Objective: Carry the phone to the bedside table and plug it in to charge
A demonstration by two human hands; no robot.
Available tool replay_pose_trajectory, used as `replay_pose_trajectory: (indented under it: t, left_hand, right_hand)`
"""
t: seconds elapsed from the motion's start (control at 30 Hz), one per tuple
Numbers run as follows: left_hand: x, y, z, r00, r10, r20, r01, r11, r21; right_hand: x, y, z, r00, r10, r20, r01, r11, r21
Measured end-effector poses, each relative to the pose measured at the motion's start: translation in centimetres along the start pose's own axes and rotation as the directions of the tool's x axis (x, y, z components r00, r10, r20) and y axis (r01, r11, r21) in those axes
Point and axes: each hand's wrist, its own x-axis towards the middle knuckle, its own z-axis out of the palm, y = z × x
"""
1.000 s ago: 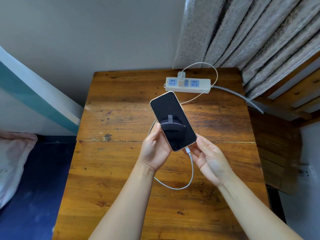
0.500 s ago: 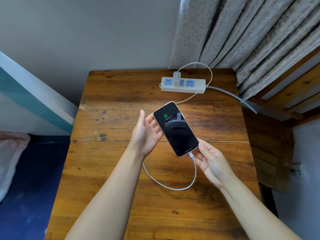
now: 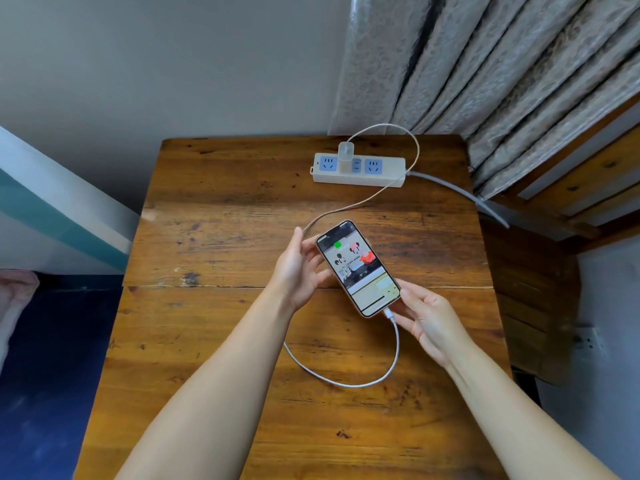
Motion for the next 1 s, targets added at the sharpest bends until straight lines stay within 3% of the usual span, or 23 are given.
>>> replay_pose_trajectory:
  t: [0.2, 0.4, 0.57, 0.73, 1.0]
  left_hand:
    - [3.3, -1.0, 1.1, 0.986, -0.010, -0.167, 0.030, 0.993, 0.118]
    - [4.6, -1.2, 1.2, 0.970, 0.035, -0.243, 0.066, 0.916, 0.395]
    - [4.6, -1.2, 1.4, 0.969, 0.119, -0.218, 0.050, 0.766, 0.641]
    - [4.3, -1.5, 1.4, 0.970, 0.170, -0.172, -0.003, 0.718, 0.696]
    - [3.8, -1.2, 1.6, 0.969, 0.211, -0.126, -0.040, 0.643, 0.765]
  right_hand:
    - [3.3, -1.0, -1.6, 0.990, 0.009, -0.138, -0.059, 0.930, -0.362]
    - [4.6, -1.1, -2.1, 0.988, -0.031, -0.150, -0.052, 0.853, -0.518]
    - [5.2, -0.6, -1.6, 0.974, -0.115, -0.194, -0.041, 0.754, -0.656]
    - [5.3, -0.1, -1.3, 0.962, -0.211, -0.175, 0.010, 0.664, -0.748]
    - [5.0, -0.7, -1.0, 0.969, -0.163, -0.185, -0.032, 0.662, -0.749]
